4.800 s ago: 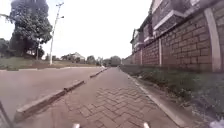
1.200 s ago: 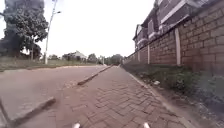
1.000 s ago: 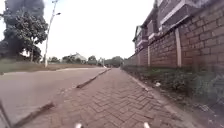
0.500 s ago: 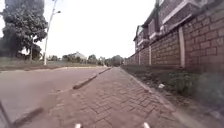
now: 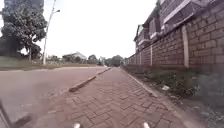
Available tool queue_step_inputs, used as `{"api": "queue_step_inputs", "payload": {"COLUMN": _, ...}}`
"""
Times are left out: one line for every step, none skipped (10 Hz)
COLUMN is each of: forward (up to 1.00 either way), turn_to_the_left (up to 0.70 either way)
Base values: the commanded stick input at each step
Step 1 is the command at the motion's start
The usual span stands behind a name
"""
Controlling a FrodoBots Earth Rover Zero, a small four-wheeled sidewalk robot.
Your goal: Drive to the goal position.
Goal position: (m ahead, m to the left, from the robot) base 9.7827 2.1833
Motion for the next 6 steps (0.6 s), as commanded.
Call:
{"api": "queue_step_inputs", "payload": {"forward": 0.50, "turn_to_the_left": 0.00}}
{"api": "queue_step_inputs", "payload": {"forward": 0.50, "turn_to_the_left": 0.00}}
{"api": "queue_step_inputs", "payload": {"forward": 0.50, "turn_to_the_left": 0.00}}
{"api": "queue_step_inputs", "payload": {"forward": 0.50, "turn_to_the_left": 0.00}}
{"api": "queue_step_inputs", "payload": {"forward": 0.50, "turn_to_the_left": 0.00}}
{"api": "queue_step_inputs", "payload": {"forward": 0.50, "turn_to_the_left": 0.00}}
